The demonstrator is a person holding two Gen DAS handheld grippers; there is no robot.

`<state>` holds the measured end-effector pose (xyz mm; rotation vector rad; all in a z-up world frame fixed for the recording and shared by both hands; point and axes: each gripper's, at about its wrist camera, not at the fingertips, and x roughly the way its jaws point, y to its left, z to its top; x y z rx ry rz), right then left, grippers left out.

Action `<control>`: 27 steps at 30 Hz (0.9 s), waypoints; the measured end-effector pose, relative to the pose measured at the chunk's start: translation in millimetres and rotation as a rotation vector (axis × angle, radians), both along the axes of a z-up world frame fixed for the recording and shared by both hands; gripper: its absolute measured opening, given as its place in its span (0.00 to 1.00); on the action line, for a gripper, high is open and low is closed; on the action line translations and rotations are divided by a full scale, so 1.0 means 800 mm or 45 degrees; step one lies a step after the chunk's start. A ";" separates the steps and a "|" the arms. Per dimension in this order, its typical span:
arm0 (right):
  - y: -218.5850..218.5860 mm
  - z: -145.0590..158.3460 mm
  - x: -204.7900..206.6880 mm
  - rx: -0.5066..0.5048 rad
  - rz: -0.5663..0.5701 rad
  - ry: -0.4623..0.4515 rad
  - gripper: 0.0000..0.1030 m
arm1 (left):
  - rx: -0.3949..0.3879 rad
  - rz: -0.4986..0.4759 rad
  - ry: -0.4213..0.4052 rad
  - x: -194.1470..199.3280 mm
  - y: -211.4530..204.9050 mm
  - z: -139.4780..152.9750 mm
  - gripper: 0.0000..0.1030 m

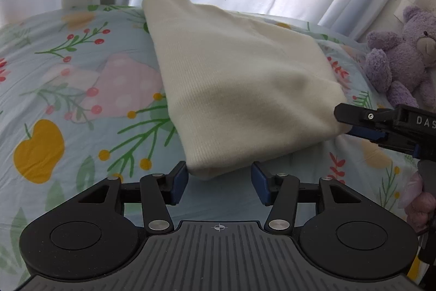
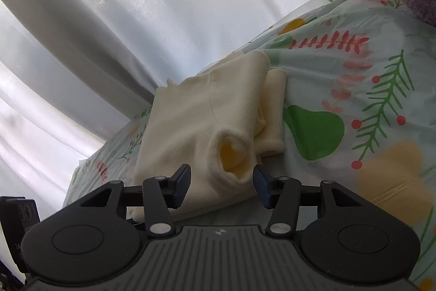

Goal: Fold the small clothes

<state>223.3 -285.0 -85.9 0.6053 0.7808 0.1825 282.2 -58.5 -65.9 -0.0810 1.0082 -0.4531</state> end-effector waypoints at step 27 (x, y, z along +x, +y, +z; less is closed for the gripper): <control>-0.008 0.003 0.006 -0.282 0.004 0.016 0.30 | 0.086 0.114 -0.038 0.003 0.045 0.042 0.52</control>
